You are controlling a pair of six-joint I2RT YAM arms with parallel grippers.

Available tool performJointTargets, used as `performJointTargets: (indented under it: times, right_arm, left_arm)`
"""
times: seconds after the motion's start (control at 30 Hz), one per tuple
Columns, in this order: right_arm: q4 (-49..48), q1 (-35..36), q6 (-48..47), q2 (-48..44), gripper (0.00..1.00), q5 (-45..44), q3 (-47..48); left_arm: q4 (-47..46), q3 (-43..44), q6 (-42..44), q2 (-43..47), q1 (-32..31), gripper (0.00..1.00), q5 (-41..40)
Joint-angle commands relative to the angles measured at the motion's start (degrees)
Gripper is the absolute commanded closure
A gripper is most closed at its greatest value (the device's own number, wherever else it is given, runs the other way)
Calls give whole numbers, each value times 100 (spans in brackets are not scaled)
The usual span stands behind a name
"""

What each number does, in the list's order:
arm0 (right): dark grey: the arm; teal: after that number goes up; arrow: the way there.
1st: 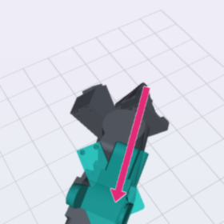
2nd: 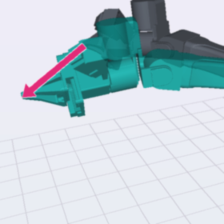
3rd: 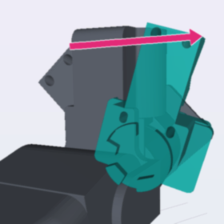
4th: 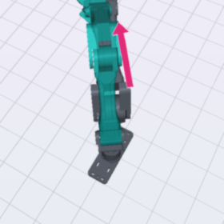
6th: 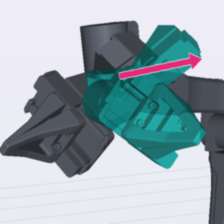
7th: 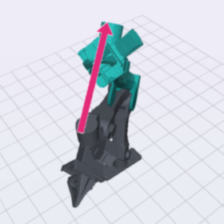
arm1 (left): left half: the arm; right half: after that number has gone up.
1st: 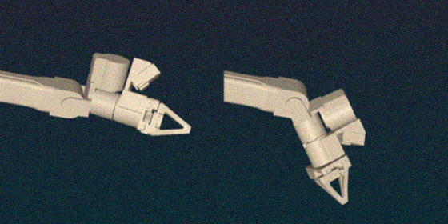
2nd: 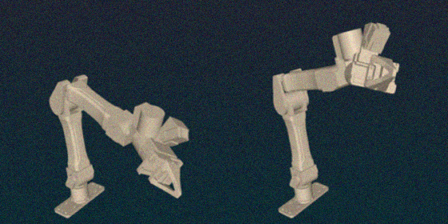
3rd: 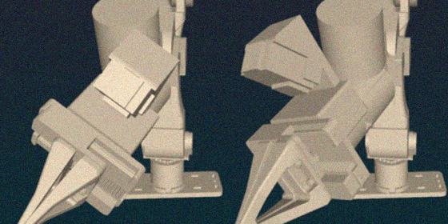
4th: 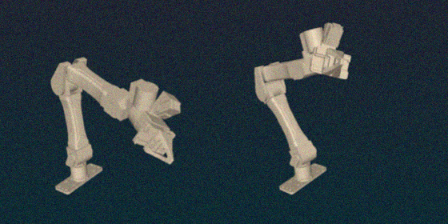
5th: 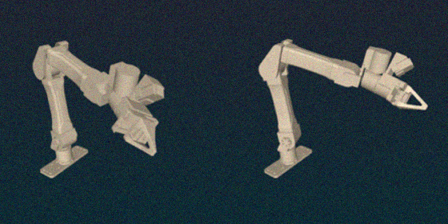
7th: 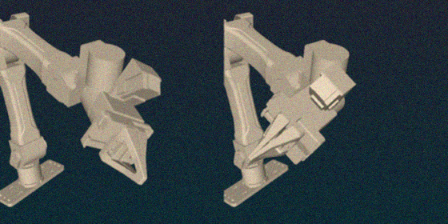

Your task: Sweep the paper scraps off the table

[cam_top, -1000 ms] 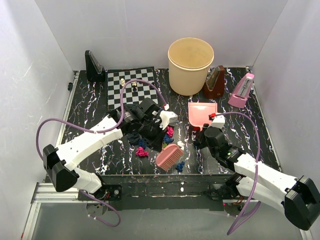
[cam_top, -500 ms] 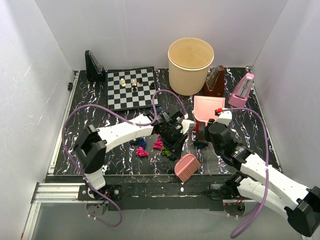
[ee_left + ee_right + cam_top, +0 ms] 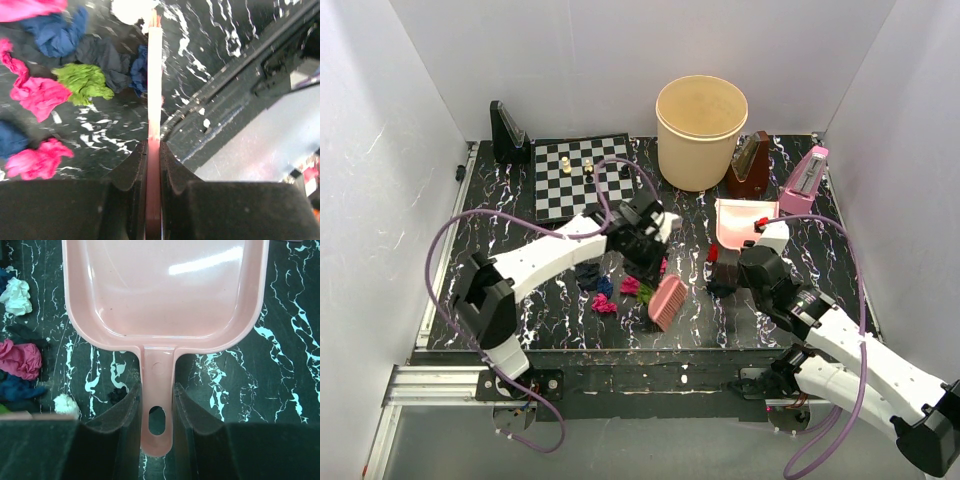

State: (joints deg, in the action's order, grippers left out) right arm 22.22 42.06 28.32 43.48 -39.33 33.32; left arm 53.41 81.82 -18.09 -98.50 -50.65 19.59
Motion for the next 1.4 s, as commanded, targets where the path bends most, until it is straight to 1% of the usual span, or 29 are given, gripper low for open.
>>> performJointTargets:
  times: [0.0,0.07,0.1,0.17,0.23,0.3,0.47,0.57,0.6,0.7,0.77,0.83,0.93,1.0,1.13,1.2,1.23,1.27,1.37]
  right_arm:
    - [177,-5,16,-42,99,-312,455]
    - [283,-5,-10,-33,99,-364,552]
    - [318,-5,-10,-42,99,-391,596]
    - [380,-5,-54,-85,99,-435,658]
    - [432,4,-46,-138,99,-487,737]
    - [511,3,-28,-165,99,-531,851]
    - [862,-14,-45,-130,99,-532,1272]
    - [1144,-49,-45,-16,99,-611,1563]
    - [1214,-58,-37,11,99,-628,1650]
    - [1302,-67,-63,20,99,-637,1800]
    - [1329,-67,-72,-6,99,-646,1836]
    - [1347,-76,-72,-24,99,-663,1836]
    - [1408,-67,-46,-50,99,-664,1836]
    - [1461,-84,-45,-103,99,-672,1836]
    - [1479,-84,-46,-226,99,-742,1783]
    - [1461,-93,-63,-235,99,-734,1774]
    - [1452,-102,-54,-218,99,-716,1774]
    - [1452,-93,-54,-191,99,-699,1774]
    - [1461,-111,-63,-130,99,-620,1801]
  left_arm:
    - [90,17,-37,665,372,100,-334]
    - [301,315,-37,700,389,100,-378]
    - [345,421,-28,718,398,100,-247]
    - [136,519,-124,823,398,100,270]
    - [-442,502,-352,841,398,100,1138]
    - [-786,458,-633,754,390,100,1572]
    - [-1920,545,-1240,280,249,100,1925]
    - [-2369,878,-1512,-238,135,100,1926]
    - [-2448,1036,-1609,-431,117,100,1864]
    - [-2590,1458,-2303,-1134,82,100,1417]
    - [-2713,1827,-2567,-1688,12,100,1232]
    - [-2599,2135,-2874,-2023,-15,100,908]
    - [-1950,2504,-3183,-2357,29,100,336]
    - [-1555,2540,-3122,-2341,38,100,-137]
    - [-378,2453,-2868,-2025,91,100,-1368]
    - [2,2234,-2727,-1718,152,100,-1764]
    - [160,1981,-2657,-1499,178,100,-1879]
    - [274,1787,-2630,-1253,205,100,-2255]
    - [643,1364,-2586,-541,310,100,-2758]
